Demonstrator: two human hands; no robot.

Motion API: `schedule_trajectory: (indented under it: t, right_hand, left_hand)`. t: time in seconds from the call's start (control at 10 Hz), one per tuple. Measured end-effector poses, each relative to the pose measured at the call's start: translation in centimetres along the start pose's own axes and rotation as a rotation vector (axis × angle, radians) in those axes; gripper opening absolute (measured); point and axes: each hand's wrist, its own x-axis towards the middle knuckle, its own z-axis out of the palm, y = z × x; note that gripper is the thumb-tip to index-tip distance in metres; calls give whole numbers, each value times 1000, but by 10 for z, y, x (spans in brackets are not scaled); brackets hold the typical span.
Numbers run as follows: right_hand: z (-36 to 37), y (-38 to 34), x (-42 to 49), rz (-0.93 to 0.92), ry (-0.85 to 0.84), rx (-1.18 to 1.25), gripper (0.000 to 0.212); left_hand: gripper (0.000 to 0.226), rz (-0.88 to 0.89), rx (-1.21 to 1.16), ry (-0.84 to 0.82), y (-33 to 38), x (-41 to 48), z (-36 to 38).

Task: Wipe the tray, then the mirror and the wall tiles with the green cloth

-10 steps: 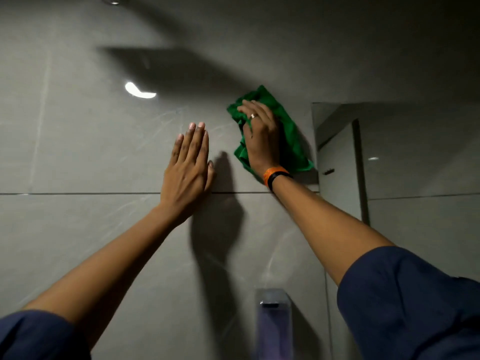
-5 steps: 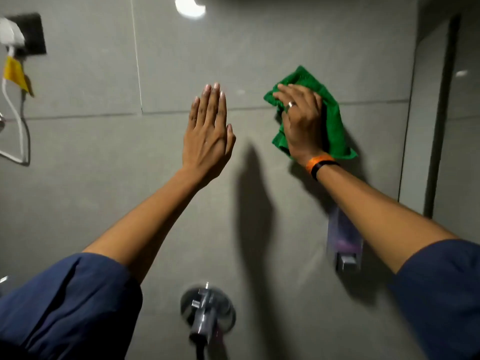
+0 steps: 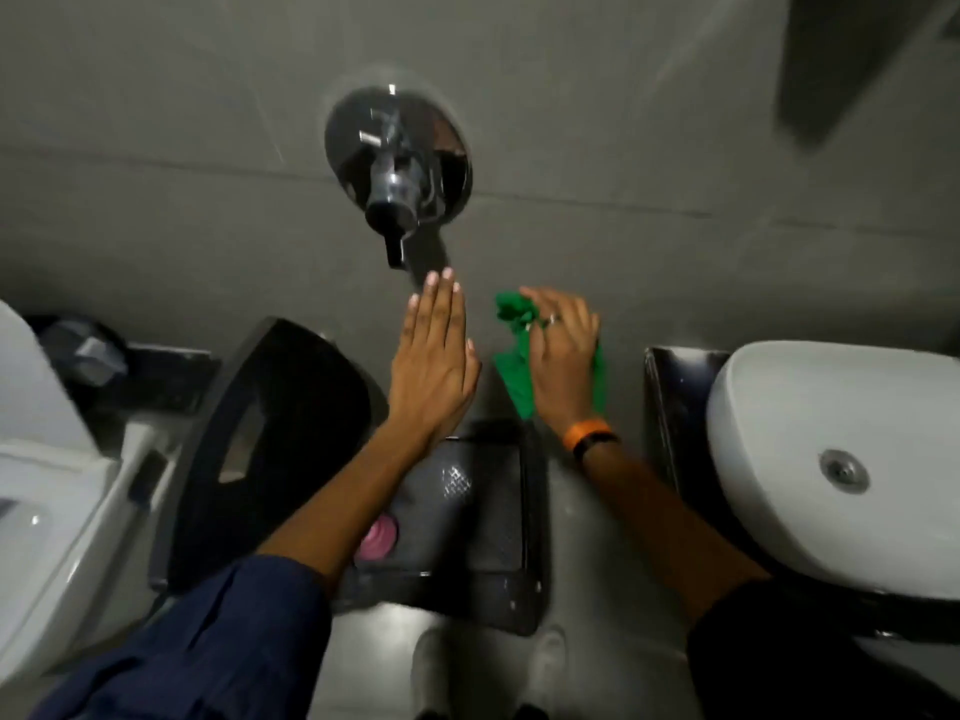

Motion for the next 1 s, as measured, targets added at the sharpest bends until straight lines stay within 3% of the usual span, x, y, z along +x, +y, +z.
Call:
schedule_trajectory:
  t: [0.1, 0.3, 0.5, 0.7, 1.0]
  right_hand:
    - [46, 40, -113, 97, -278, -55, 43]
    - [135, 122, -233, 273, -658, -173, 50]
    - [237, 196, -293, 180, -873, -414, 50]
    - [274, 227, -337, 70, -759, -466, 59]
    - [262, 218, -329, 145, -881, -432, 61]
  left_hand:
    - [65, -72, -13, -193, -10, -88, 84]
    - [65, -186, -13, -444, -43, -189, 217]
    - [65, -193, -27, -566, -85, -236, 336]
    - [65, -170, 6, -553, -103, -269, 400]
    - [65, -218, -73, -620, -89, -258, 378]
